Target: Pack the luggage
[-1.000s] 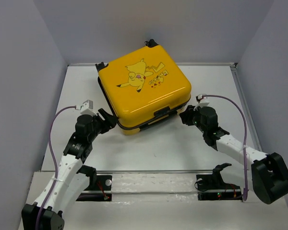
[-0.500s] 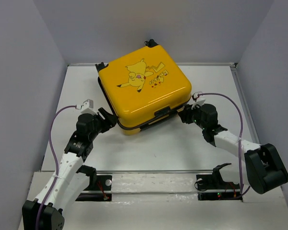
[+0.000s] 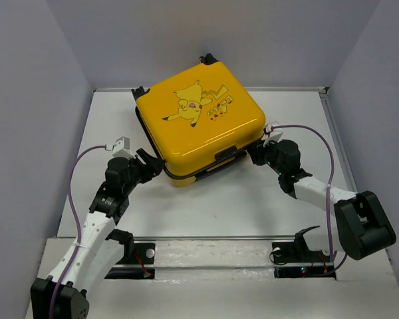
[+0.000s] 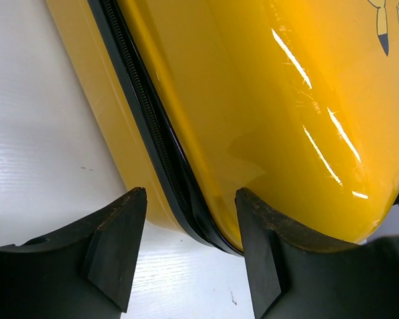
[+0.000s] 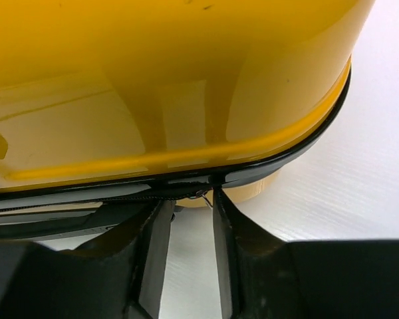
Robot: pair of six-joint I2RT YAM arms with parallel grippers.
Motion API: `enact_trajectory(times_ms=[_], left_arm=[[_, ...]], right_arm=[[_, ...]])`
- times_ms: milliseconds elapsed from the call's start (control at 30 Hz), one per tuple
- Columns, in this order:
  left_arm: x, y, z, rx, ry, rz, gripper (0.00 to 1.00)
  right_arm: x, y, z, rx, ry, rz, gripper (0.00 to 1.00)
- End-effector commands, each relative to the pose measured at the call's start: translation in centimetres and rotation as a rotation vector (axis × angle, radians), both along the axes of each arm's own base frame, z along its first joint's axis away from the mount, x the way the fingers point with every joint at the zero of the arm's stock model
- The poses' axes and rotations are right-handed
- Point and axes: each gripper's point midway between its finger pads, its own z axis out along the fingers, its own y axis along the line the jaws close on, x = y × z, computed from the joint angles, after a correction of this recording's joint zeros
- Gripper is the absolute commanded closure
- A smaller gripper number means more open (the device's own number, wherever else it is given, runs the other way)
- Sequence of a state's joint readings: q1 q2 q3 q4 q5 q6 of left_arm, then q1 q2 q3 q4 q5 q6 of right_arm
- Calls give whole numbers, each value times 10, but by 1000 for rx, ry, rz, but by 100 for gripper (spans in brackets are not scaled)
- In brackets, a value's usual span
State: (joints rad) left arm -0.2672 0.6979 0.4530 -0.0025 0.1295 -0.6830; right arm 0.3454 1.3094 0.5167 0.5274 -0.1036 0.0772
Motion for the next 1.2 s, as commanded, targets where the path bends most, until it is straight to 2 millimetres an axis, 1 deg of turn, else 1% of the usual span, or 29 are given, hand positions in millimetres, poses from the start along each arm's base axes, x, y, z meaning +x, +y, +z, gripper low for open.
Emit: enact_trajectory(times_ms=[0, 33, 133, 167, 267, 333, 400, 433, 467, 500, 533, 567, 600, 633, 667, 700, 733, 767, 800, 867, 900, 933, 967, 1000, 1033, 1067, 1100, 1133, 1167], left_arm=[[4, -8, 21, -40, -76, -31, 34], [4, -9, 20, -43, -75, -32, 34], [4, -10, 18, -45, -69, -36, 34], [4, -10, 17, -48, -67, -38, 35], [5, -13, 19, -62, -78, -47, 37], [8, -17, 21, -80, -83, -59, 38], [9, -21, 24, -100, -88, -68, 39], [12, -24, 27, -108, -99, -74, 39], [14, -26, 28, -114, -102, -75, 39], [15, -33, 30, -120, -100, -87, 39], [17, -36, 33, -124, -111, -90, 39], [16, -46, 39, -127, -118, -115, 39], [20, -45, 40, -127, -122, -103, 39], [19, -55, 37, -124, -109, -128, 39], [20, -59, 39, -134, -110, -125, 39], [21, -68, 42, -143, -115, -144, 39], [22, -70, 44, -152, -119, -143, 40], [23, -75, 49, -170, -127, -147, 40], [25, -78, 50, -174, -126, -151, 40], [24, -87, 55, -185, -132, -169, 40], [25, -90, 62, -189, -143, -174, 40], [24, -92, 63, -186, -143, -186, 40], [24, -93, 65, -186, -143, -187, 40], [25, -93, 74, -181, -160, -191, 40], [23, -91, 75, -168, -154, -190, 40], [22, -90, 80, -159, -162, -197, 40], [22, -88, 90, -116, -183, -208, 40], [20, -83, 84, -82, -154, -194, 40], [18, -82, 87, -71, -163, -201, 40]], right_arm=[[21, 7, 44, 20, -172, 14, 70], [21, 8, 45, 34, -184, 17, 72], [22, 8, 47, 54, -195, 12, 84], [22, 8, 47, 63, -200, 10, 93], [21, 10, 48, 90, -194, 10, 93], [15, 13, 46, 114, -178, 29, 93], [3, 23, 42, 158, -131, 54, 93], [-6, 29, 45, 167, -123, 67, 93], [-14, 38, 42, 165, -99, 87, 93], [-34, 63, 30, 133, -42, 143, 93], [-45, 77, 36, 118, -42, 171, 93], [-60, 85, 20, 60, 31, 189, 93], [-73, 96, 15, 40, 64, 221, 93], [-81, 102, 13, 22, 82, 211, 93], [-103, 121, 11, 10, 104, 271, 93], [-114, 126, 8, 12, 144, 273, 93], [-124, 133, 8, 19, 162, 292, 93], [-143, 151, 8, 39, 202, 333, 93], [-150, 160, 8, 44, 211, 350, 93], [-168, 185, 9, 57, 227, 403, 93], [-185, 215, 13, 56, 223, 455, 93], [-205, 237, 16, 43, 208, 514, 93], [-209, 251, 18, 32, 194, 525, 93], [-209, 264, 3, -10, 199, 519, 93], [-208, 285, 24, 26, 165, 531, 93], [-209, 297, 32, 51, 142, 535, 93], [-206, 305, 38, 70, 119, 517, 93], [-205, 312, 41, 95, 107, 523, 93], [-204, 323, 61, 184, 51, 542, 93]])
